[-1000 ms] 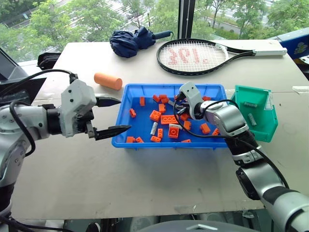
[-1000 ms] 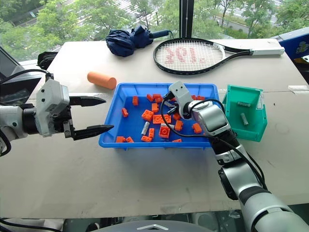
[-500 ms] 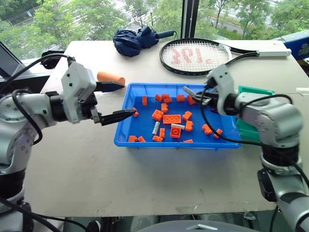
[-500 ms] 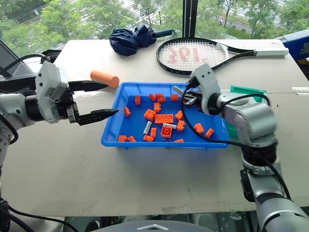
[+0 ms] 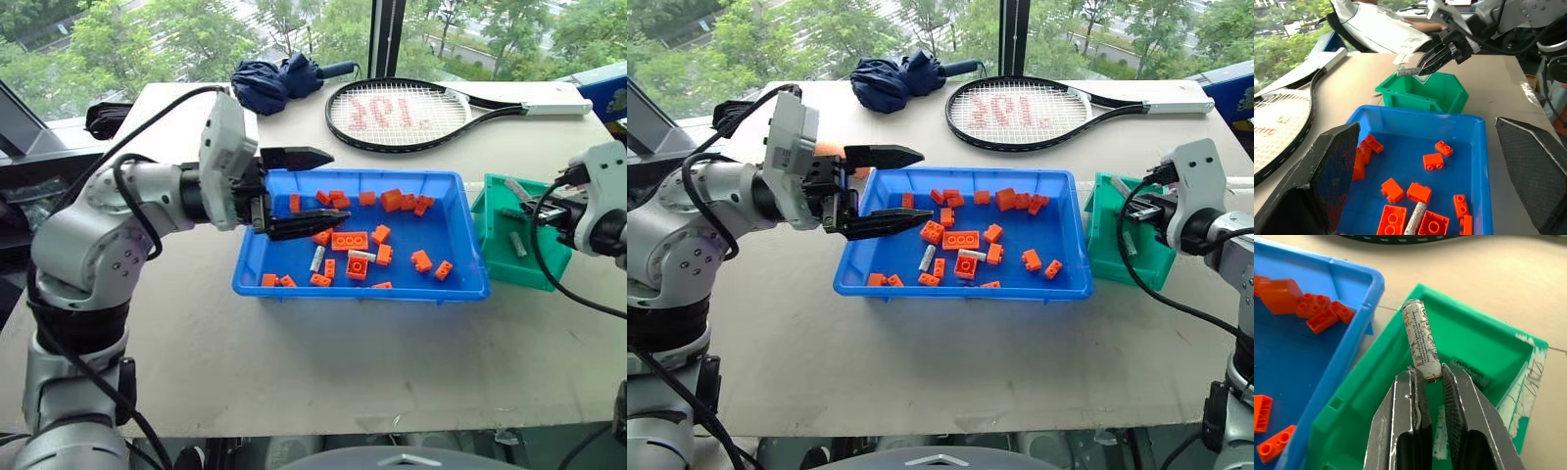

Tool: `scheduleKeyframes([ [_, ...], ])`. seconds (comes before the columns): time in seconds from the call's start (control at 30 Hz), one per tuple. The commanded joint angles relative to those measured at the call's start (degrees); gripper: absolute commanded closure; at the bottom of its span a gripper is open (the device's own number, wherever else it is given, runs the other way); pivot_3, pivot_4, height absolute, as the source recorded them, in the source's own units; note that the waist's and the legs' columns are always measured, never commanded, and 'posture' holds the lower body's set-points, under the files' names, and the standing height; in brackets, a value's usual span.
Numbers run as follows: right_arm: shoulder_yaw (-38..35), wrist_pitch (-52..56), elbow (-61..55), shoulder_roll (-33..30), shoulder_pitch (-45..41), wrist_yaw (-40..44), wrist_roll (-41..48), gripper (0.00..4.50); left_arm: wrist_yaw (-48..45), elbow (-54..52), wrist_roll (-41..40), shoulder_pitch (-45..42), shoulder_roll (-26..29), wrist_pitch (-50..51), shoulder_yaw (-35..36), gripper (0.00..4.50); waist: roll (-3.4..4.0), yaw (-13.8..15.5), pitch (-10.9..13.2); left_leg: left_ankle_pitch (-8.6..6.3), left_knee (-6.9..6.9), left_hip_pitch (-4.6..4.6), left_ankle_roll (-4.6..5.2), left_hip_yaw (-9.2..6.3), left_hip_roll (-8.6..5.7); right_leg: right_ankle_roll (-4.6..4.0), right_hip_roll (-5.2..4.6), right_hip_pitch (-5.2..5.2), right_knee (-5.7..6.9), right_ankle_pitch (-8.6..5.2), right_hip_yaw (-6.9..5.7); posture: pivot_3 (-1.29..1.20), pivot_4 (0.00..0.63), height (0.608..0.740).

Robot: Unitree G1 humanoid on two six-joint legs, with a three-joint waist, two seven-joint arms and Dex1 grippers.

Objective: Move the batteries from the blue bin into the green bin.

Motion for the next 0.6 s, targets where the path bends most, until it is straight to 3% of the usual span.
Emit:
scheduleKeyframes([
  [0.03, -1.93, -2.72, -0.92, -0.77, 0.41, -0.42, 0.17, 4.44, -0.97, 0.04, 0.58, -1.44, -0.04, -1.45, 0.19, 0.00, 0.00, 0.06, 0.00, 0.00, 0.00, 0.00, 0.00, 0.01, 0.00, 0.00, 0.00, 0.00, 0.00, 0.00, 0.00, 0.00, 0.150, 0.740],
  [0.07, -1.87, -3.21, -0.77, -1.19, 0.83, -0.45, 0.04, 3.60, -1.15, 0.15, 0.74, -1.38, 0.00, -1.53, 0.20, 0.00, 0.00, 0.09, 0.00, 0.00, 0.01, 0.00, 0.00, 0.01, 0.00, 0.00, 0.00, 0.00, -0.01, 0.00, 0.01, 0.00, 0.150, 0.740],
  [0.13, -1.61, -4.30, -0.60, -1.96, 1.47, -0.85, -0.56, 2.88, -1.61, 0.33, 1.17, -0.98, 0.42, -1.78, 0.29, 0.00, 0.00, 0.20, 0.00, 0.00, 0.02, -0.01, 0.00, 0.00, 0.00, 0.00, -0.01, 0.00, -0.01, 0.00, 0.00, 0.00, 0.150, 0.740],
  [0.3, 0.60, -6.73, -0.72, -3.58, 0.71, 0.18, 0.46, 0.55, -2.80, 0.69, 2.73, 2.43, 3.23, -2.31, 1.74, 0.00, 0.00, 0.21, 0.00, 0.00, 0.07, -0.03, 0.00, -0.01, 0.01, 0.00, -0.01, 0.00, -0.01, 0.00, -0.01, 0.00, 0.150, 0.740],
  [0.6, 13.65, -12.67, -0.92, 1.16, -6.88, 5.84, 6.69, 0.55, -5.67, 0.72, 4.69, 11.61, 11.09, -3.44, 7.55, 0.00, 0.01, -0.32, 0.01, -0.01, 0.06, -0.02, 0.01, -0.04, 0.10, 0.00, 0.03, 0.00, -0.01, -0.01, -0.04, 0.00, 0.150, 0.740],
])
